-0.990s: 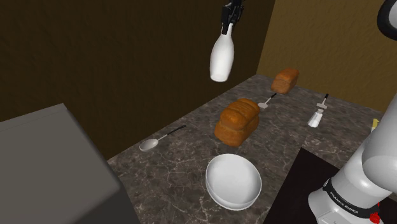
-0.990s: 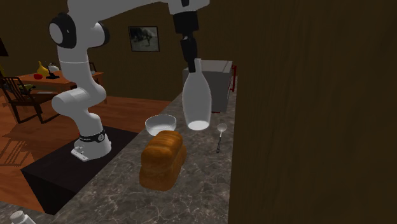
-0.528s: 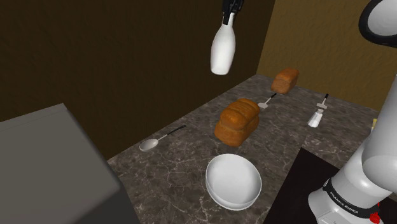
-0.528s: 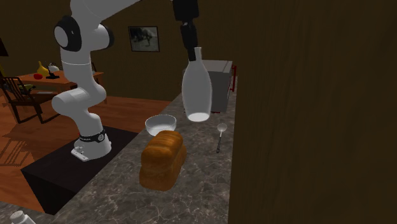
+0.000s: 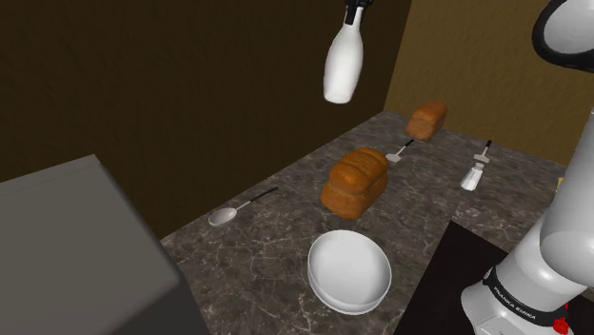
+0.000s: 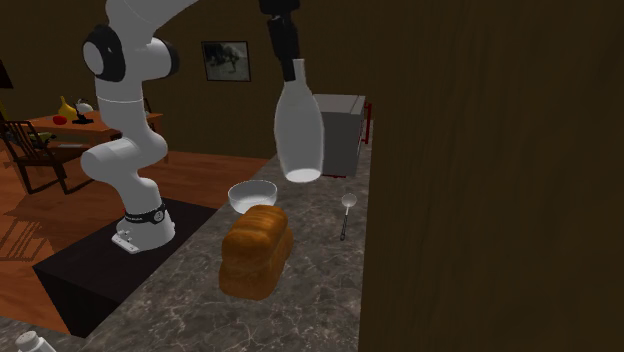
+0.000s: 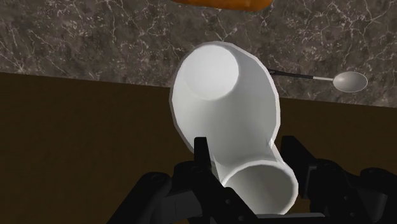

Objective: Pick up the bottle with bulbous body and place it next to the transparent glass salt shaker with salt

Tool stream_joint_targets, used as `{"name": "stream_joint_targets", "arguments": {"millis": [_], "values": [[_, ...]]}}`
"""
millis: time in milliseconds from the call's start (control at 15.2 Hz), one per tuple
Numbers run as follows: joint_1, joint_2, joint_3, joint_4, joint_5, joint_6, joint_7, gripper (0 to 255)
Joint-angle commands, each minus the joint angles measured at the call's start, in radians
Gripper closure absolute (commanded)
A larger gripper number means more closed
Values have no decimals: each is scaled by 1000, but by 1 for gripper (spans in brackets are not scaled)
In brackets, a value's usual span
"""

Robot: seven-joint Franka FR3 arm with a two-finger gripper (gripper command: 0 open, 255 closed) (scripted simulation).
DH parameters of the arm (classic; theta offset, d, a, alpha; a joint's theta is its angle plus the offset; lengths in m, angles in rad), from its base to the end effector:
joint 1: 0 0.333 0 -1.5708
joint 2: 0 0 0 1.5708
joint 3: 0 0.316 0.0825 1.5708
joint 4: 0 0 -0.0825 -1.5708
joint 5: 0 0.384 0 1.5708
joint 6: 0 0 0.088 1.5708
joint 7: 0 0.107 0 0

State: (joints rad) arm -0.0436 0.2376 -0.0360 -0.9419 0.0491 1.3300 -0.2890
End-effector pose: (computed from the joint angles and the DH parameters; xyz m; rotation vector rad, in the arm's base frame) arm 0.5800 -0.0360 0.7510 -3.1021 -0.3526 -0.2425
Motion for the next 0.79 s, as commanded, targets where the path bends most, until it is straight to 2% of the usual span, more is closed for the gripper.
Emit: {"name": "stream_joint_targets", "arguments": {"millis": [0, 330, 726], "values": [[-23, -75, -12, -107, 5, 31, -36, 255], [-78, -219, -56, -296, 13, 72, -137, 255], [-139, -336, -123, -433, 13, 84, -265, 255]]}}
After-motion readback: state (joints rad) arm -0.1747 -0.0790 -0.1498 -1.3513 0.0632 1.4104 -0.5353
